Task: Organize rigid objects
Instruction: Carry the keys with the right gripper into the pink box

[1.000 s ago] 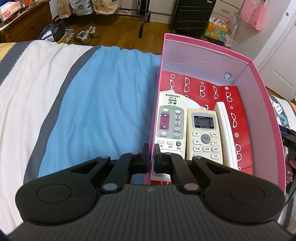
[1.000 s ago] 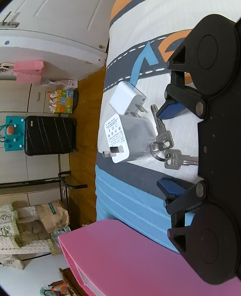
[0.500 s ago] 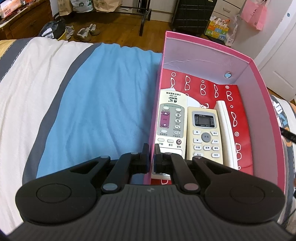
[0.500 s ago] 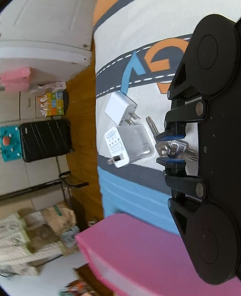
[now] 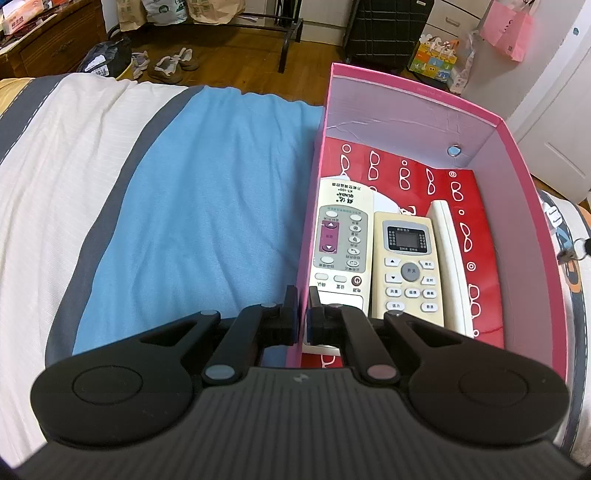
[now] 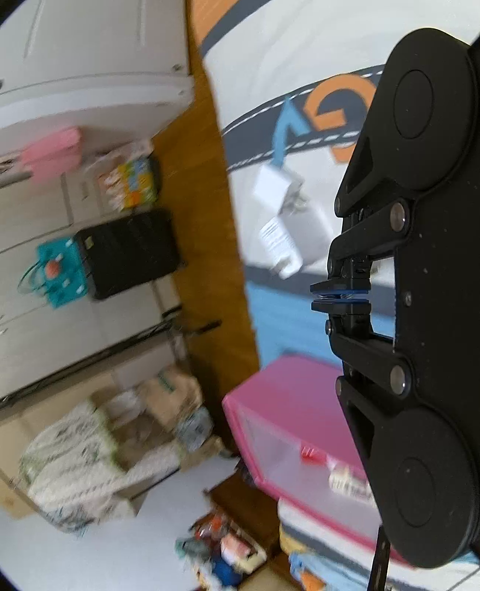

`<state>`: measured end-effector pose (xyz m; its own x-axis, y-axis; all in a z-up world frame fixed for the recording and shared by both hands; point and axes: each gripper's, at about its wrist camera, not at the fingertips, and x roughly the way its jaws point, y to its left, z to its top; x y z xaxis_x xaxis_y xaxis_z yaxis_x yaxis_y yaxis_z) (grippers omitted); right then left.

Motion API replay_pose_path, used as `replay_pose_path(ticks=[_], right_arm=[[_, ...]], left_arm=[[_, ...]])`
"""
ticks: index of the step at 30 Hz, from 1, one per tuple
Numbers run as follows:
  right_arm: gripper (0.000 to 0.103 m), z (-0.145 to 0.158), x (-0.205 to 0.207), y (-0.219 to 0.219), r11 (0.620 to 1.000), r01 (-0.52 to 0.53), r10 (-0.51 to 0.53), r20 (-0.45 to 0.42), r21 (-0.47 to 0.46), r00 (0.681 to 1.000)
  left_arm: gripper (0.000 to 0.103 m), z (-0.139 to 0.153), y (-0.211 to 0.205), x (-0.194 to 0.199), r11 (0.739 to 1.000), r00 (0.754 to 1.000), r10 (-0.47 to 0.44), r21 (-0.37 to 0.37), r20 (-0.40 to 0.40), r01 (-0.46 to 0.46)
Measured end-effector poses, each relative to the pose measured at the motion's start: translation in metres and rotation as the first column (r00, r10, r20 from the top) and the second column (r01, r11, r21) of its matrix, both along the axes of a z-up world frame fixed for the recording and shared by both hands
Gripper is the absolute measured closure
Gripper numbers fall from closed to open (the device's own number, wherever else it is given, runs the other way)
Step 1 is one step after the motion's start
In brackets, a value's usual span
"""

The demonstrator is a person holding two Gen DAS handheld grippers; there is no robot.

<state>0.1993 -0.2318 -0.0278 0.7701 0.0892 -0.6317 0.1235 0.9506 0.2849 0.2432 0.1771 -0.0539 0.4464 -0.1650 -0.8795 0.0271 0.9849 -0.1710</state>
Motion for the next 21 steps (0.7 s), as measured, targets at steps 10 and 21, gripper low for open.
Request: replay_pose_path(ticks=[10, 21], right_arm=[[0.099, 0.051, -0.033, 0.057, 0.985, -0.171, 0.169, 0.14, 0.003, 0.976], [0.099, 0.076, -0.002, 0.152, 0.904, -0.423, 0.418, 0.083, 0.062, 0.905]], left_arm=[[0.099, 0.0, 0.005, -0.001, 1.0, 1.0, 0.01, -0.02, -0.003, -0.01], [0.098, 0.0, 0.004, -0.001, 0.999, 1.0, 0.025, -0.026, -0.005, -0.026]])
